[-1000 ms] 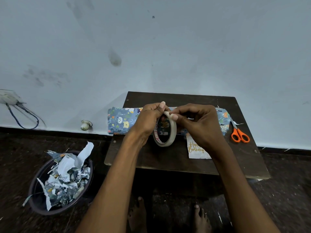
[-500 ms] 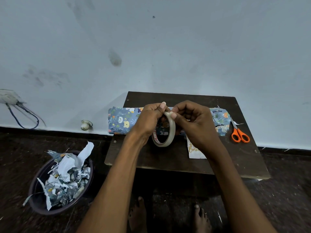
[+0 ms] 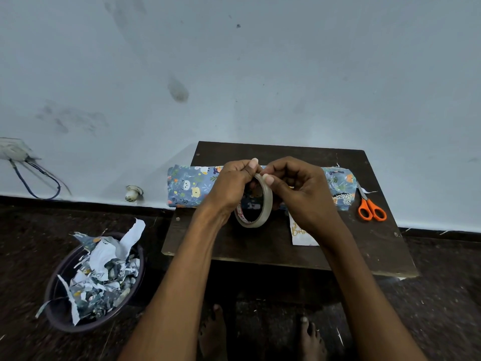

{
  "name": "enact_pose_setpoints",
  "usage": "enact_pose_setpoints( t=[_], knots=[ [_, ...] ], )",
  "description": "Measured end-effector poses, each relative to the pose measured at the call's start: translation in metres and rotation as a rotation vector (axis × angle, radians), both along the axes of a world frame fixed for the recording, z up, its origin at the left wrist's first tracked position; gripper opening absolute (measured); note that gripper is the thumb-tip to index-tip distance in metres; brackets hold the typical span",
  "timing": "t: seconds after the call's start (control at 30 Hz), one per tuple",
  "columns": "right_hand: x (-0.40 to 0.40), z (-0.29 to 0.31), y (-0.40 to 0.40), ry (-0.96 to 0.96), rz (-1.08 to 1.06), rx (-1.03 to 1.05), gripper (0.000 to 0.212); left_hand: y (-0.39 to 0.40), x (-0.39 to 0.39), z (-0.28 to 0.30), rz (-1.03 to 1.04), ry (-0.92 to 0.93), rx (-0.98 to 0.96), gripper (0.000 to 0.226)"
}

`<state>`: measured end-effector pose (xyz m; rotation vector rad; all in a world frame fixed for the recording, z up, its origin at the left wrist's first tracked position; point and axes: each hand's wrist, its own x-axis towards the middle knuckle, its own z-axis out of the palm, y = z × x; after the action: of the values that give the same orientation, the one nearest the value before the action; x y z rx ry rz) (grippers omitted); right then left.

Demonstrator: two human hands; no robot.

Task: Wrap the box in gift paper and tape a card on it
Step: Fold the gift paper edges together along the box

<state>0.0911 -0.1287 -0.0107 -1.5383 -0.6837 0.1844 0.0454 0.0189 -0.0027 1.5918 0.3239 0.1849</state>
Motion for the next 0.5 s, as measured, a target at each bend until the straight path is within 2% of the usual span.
enact_pose_setpoints(
  t=[0.33,0.5],
  knots=[
    [0.0008,-0.0011,-0.0007,-0.019,0.007,-0.024,0.004,0.0002,0.0007,-0.0019,-0.008,0.009,0.041,0.042],
    [0.0010,-0.0019,0.0005,-0.045,-0.004,-0.038,0.013,0.0002,0.0016,-0.0039,-0.013,0.016,0.068,0.042]
  ],
)
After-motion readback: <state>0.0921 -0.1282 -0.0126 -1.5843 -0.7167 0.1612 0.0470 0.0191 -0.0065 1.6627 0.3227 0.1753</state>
